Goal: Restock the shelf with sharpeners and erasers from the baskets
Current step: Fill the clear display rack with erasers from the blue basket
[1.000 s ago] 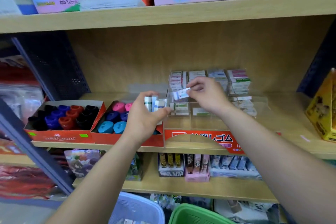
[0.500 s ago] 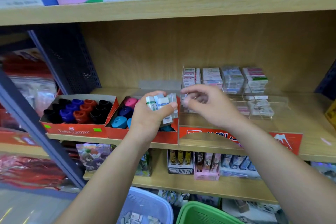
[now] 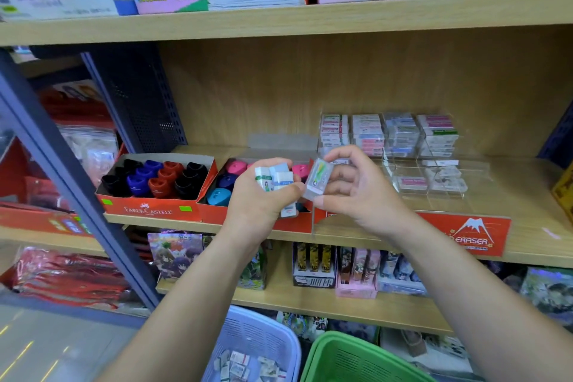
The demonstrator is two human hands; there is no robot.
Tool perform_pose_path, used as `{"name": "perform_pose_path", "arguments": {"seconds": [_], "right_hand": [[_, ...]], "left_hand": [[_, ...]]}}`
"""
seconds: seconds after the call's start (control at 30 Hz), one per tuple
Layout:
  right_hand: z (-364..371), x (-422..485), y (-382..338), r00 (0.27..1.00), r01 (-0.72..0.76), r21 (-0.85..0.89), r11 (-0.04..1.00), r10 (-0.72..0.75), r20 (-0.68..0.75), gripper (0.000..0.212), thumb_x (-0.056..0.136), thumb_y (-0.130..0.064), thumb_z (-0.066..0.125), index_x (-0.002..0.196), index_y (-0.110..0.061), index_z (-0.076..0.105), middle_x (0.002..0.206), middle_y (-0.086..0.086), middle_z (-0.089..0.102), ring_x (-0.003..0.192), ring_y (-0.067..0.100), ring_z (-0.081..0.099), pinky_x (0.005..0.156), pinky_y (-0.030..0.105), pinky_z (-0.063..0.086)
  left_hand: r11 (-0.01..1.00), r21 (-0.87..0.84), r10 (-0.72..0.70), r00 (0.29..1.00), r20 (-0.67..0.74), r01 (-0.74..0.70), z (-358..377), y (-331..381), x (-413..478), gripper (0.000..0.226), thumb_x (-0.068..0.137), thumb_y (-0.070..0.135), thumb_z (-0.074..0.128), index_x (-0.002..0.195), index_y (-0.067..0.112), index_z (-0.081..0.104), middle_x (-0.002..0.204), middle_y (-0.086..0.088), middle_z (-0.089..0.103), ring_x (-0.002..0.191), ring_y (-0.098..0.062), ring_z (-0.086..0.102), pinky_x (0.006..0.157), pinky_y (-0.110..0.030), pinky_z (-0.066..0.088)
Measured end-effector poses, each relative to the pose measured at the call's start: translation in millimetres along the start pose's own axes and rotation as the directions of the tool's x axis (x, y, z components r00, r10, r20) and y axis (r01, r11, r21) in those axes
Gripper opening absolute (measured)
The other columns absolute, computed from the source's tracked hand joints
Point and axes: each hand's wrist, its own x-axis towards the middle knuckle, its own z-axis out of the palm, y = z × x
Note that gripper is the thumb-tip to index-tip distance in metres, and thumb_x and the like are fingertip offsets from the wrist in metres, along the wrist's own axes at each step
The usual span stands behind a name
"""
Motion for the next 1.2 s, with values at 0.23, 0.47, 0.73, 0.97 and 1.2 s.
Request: {"name": "perform_pose_path", "arguments": {"seconds": [0.23,0.47,0.73,0.97,1.2], "right_hand": [[0,2,-1,0.994,-0.051,0.079,0.996,0.058,-0.091,0.027,0.089,0.002,0.071,0.103,-0.015,0.056,0.100,0.017,0.072,0.088,0.033,0.074,0.078,0.047,0.062],[-44,45,1,0.939,-0.121,-0.158,0.980,0.061,-0.339,0.029,0.085,0.004,0.068,0.098,-0.021,0.071,0.096,0.008,0.073,0.082,0.030,0.074,0.082,0.040,0.062],[-52,101,28,0.939,-0.172,-0.447,0.878,0.009,-0.345,0.017,0.089,-0.012,0.072,0.101,-0.024,0.068,0.086,-0.003,0.071,0.087,0.014,0.068,0.072,0.026,0.048],[-53,108,44,0.969,-0.116,-0.759,0.641,-0.093,-0.227,0.013,0.091,-0.017,0.069,0.100,-0.018,0.078,0.108,0.004,0.056,0.103,0.014,0.046,0.087,0.022,0.030],[-13,52,7,0.974,0.051,-0.574,0.817,-0.167,-0.151,0.015,0.093,-0.019,0.068,0.103,-0.028,0.074,0.100,-0.014,0.067,0.081,0.000,0.060,0.079,0.022,0.049]], "left_hand": [[0.997,0.069,0.036,0.999,-0.005,-0.036,-1,3,-3,0.040,0.082,0.009,0.082,0.114,0.025,0.064,0.095,-0.008,0.075,0.087,-0.018,0.072,0.076,-0.032,0.059],[0.991,0.132,-0.001,1.000,-0.019,0.004,-11,-3,4,0.032,0.081,0.022,0.085,0.105,0.026,0.063,0.090,-0.003,0.072,0.085,-0.019,0.071,0.070,-0.024,0.058],[0.992,0.130,0.000,1.000,-0.023,0.003,-15,-11,15,0.028,0.081,0.021,0.086,0.100,0.023,0.065,0.091,-0.009,0.074,0.089,-0.026,0.073,0.077,-0.033,0.060],[0.995,0.098,-0.009,1.000,-0.015,0.011,-16,-15,24,0.035,0.079,0.024,0.087,0.105,0.019,0.065,0.092,-0.012,0.076,0.090,-0.029,0.074,0.084,-0.044,0.062],[0.999,0.011,-0.042,0.999,-0.034,0.042,-13,-11,24,0.039,0.075,0.029,0.087,0.106,0.016,0.066,0.096,-0.014,0.075,0.089,-0.030,0.075,0.065,-0.036,0.062]]}}
